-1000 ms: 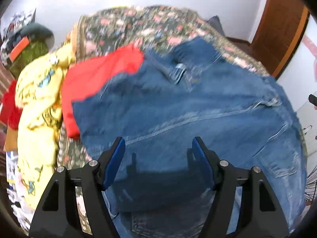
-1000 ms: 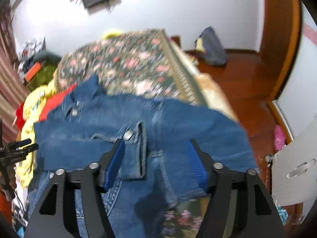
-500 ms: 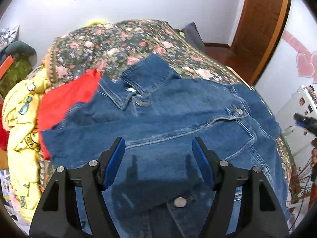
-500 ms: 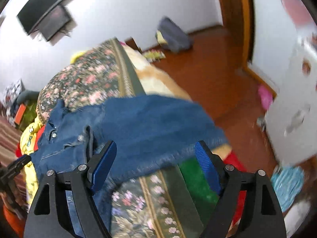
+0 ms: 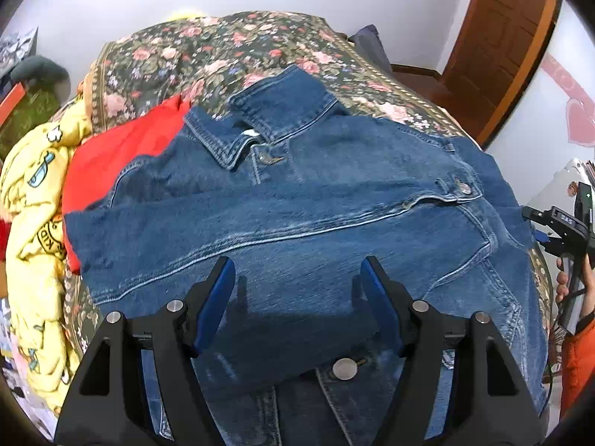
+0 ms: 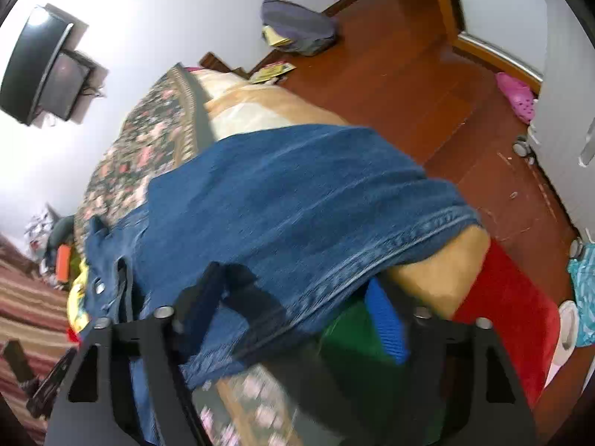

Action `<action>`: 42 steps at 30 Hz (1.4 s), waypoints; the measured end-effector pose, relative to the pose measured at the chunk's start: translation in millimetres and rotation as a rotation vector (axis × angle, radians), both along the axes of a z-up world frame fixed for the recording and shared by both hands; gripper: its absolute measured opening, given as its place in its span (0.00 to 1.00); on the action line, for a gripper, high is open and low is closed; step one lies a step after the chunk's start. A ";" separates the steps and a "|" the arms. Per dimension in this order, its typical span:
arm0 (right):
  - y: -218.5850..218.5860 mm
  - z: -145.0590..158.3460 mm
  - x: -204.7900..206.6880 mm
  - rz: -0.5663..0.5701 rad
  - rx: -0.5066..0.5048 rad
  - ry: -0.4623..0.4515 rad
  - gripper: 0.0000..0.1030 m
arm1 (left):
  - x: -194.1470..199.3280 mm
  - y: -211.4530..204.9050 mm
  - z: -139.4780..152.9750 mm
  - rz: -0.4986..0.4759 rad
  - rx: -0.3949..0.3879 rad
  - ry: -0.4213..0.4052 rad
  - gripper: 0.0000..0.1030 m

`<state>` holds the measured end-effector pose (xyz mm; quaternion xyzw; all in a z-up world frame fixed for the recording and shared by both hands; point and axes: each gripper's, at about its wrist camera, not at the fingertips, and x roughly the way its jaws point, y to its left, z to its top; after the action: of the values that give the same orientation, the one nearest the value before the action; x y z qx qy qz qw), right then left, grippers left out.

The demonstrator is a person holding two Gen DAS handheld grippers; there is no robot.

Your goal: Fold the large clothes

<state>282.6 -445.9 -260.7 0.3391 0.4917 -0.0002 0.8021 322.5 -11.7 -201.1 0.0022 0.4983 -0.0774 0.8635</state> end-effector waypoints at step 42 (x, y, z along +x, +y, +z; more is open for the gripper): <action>226.0 76.6 -0.5 0.662 -0.255 -0.116 0.30 | -39.6 56.5 -2.7 0.054 -0.064 -0.022 0.67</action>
<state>282.1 -219.9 -184.2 0.0582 0.5246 0.2176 0.8210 283.0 44.8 -203.8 -0.0380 0.4860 -0.0697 0.8703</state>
